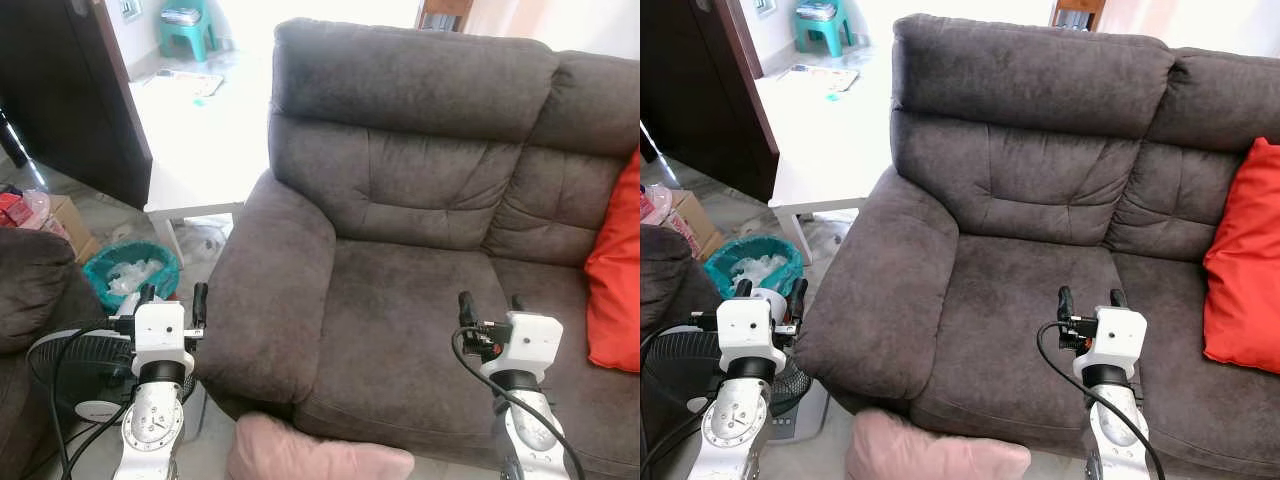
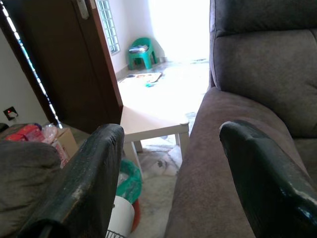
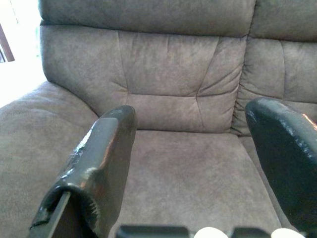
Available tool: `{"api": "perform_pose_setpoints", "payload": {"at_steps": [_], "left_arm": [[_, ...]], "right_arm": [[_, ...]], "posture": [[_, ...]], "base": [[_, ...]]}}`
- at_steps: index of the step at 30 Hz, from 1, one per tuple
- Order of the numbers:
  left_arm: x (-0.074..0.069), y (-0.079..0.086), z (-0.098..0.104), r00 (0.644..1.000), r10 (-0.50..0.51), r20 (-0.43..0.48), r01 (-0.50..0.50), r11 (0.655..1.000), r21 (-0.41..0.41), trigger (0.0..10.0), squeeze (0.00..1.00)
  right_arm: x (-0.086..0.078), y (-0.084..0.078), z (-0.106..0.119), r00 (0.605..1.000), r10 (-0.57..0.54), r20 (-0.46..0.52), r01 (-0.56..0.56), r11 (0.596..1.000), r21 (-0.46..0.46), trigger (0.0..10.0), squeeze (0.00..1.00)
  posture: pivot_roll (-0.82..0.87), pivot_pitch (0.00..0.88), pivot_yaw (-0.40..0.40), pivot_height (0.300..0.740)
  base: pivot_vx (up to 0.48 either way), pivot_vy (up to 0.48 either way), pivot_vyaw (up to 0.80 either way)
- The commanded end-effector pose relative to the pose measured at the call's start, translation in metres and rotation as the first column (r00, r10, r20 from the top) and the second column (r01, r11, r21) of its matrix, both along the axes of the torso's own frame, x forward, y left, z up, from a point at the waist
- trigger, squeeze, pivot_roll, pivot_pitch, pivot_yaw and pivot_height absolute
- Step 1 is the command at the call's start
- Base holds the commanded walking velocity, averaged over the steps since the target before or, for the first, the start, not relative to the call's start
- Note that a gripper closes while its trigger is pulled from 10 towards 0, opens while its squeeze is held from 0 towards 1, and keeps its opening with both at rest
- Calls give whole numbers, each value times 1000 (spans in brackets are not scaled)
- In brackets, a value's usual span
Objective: Move the pillow to the sofa from floor
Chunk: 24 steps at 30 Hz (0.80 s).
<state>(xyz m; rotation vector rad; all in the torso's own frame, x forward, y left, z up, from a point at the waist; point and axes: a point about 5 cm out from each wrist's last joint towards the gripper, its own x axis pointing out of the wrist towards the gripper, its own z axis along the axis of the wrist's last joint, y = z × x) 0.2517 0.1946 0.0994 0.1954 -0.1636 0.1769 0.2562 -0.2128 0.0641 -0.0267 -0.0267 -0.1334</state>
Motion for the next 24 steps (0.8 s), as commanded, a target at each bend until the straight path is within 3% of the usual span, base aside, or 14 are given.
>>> {"api": "perform_pose_setpoints", "payload": {"at_steps": [1,7,24], "left_arm": [[-1,0,0,1000,-14,-8,14,1000,-18,10000,0],[1,-1,-2,999,-40,-27,40,999,-21,10000,0],[3,0,-5,997,-60,-52,58,998,-24,10000,0]], "right_arm": [[1,1,4,1000,5,2,-5,1000,-10,10000,0],[2,2,3,1000,8,-14,-8,1000,-8,10000,0],[3,5,0,999,11,-39,-11,1000,4,10000,0]], "posture": [[95,22,-82,740],[93,33,-81,740],[97,47,-79,646]], "base": [[0,0,0],[0,0,0],[0,0,0]]}}
